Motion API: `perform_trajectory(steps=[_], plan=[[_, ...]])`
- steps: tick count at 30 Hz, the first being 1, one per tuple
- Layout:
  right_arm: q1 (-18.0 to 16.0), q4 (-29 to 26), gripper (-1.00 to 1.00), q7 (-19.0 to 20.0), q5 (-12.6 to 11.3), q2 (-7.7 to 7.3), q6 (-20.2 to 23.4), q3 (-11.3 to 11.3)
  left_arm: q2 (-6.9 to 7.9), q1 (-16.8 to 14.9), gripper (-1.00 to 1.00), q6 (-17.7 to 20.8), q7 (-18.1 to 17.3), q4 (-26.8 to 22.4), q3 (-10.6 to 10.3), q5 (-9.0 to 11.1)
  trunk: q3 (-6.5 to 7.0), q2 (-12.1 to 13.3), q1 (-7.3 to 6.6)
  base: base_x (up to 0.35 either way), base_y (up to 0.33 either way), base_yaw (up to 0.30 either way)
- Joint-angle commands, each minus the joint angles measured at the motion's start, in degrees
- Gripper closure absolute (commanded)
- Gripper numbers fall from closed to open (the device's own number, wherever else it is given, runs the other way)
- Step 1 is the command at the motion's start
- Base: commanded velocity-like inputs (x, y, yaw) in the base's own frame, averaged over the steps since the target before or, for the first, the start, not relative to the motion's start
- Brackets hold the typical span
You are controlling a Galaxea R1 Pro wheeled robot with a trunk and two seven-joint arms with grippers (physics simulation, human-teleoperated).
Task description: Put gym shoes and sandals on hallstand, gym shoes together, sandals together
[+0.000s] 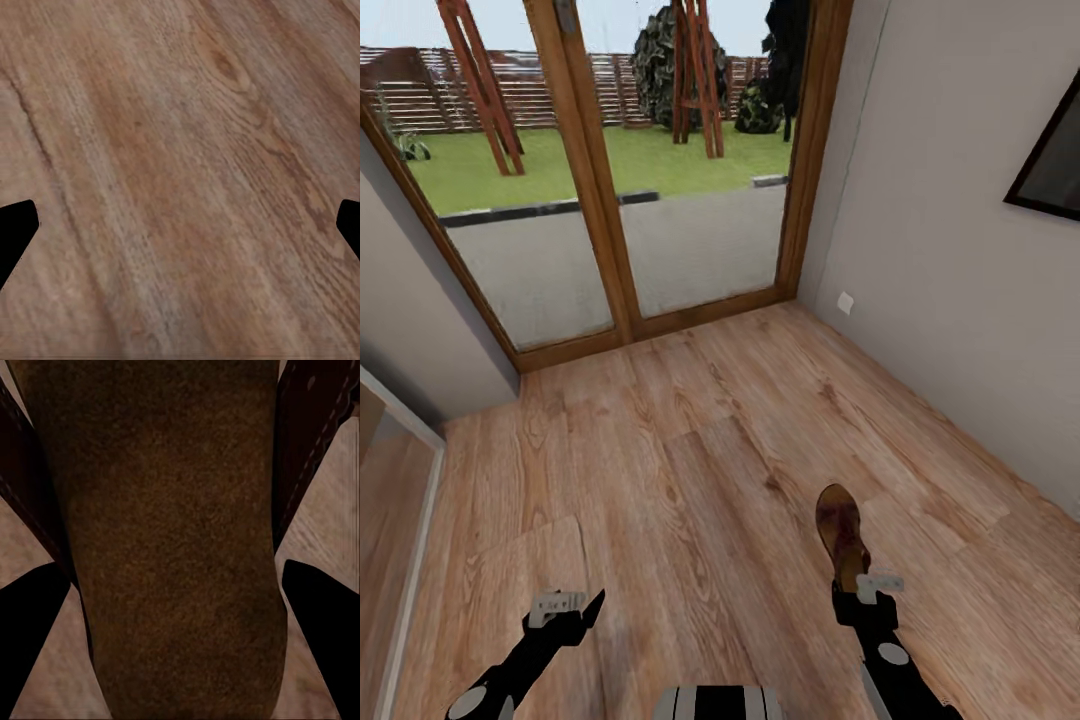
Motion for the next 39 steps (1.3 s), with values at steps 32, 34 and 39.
perform_trajectory(steps=[32,34,39], plan=[[8.5,13.0,1.00,5.0,0.5,-1.04,-22.8,-0.3,1.49,1.7,-1.00,-15.1,5.3,15.4,1.8,-0.2,8.74,2.7,-2.00,0.000,0.000,-0.079],[8.5,13.1,1.00,5.0,0.5,-0.99,-22.8,-0.3,1.49,1.7,-1.00,-15.1,5.3,15.4,1.8,-0.2,9.10,3.5,-2.44,0.000,0.000,0.000],[8.5,13.1,1.00,5.0,0.5,-1.00,-22.8,-0.3,1.49,1.7,-1.00,-15.1,5.3,15.4,1.8,-0.3,10.00,5.6,-3.53,0.000,0.000,0.000]])
